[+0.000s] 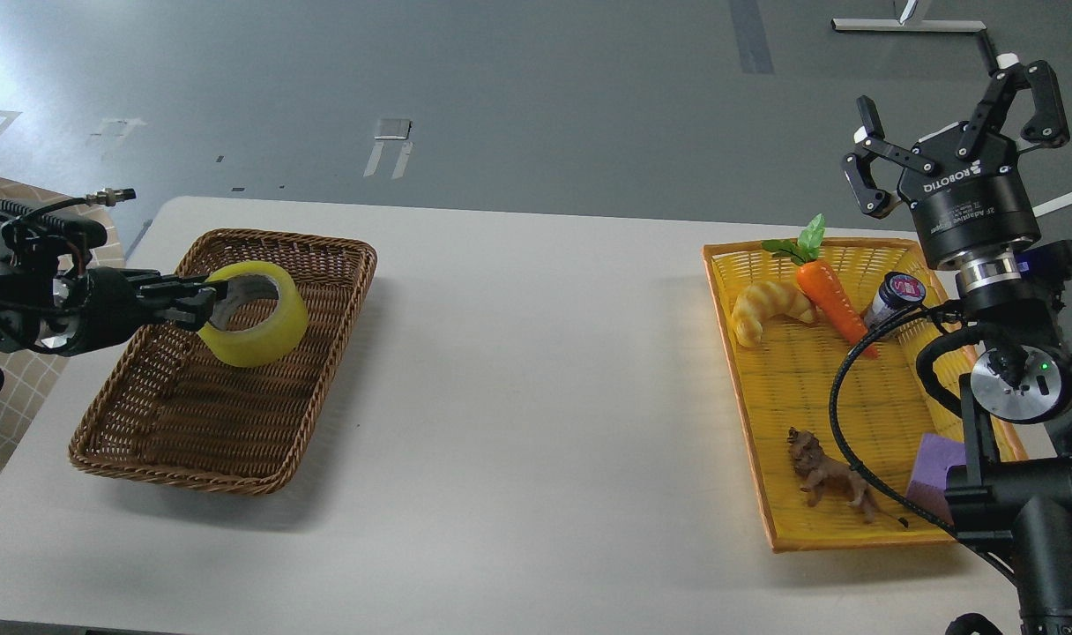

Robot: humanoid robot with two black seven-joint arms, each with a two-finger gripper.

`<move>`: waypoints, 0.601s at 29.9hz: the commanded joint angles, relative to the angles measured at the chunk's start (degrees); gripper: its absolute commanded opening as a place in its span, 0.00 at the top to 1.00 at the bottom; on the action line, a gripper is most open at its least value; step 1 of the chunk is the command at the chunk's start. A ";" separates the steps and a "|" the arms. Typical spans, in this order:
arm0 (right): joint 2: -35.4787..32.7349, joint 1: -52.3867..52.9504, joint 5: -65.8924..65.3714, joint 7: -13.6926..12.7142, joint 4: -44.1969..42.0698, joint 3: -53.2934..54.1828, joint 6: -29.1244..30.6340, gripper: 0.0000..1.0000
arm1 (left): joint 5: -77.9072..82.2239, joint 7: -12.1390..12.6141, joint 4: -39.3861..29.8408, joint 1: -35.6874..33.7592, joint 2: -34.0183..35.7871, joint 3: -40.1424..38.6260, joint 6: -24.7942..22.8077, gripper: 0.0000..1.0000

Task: Place and transfer tape with both arms
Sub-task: 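Carry the tape roll over the wicker basket and lower it in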

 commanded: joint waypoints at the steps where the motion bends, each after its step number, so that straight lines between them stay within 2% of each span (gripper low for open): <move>1: 0.00 -0.03 0.00 -0.03 0.03 0.08 0.00 0.02 | 0.00 -0.23 0.22 1.21 -0.05 -0.06 0.29 1.00; 8: 0.00 -0.03 0.00 0.06 0.03 -0.01 0.00 0.02 | -0.09 -0.14 2.05 3.94 -0.39 -0.06 1.78 1.00; 18: 0.00 -0.03 0.00 -0.03 0.03 0.08 0.00 0.02 | -0.09 -0.14 4.17 4.03 -1.10 0.02 2.75 1.00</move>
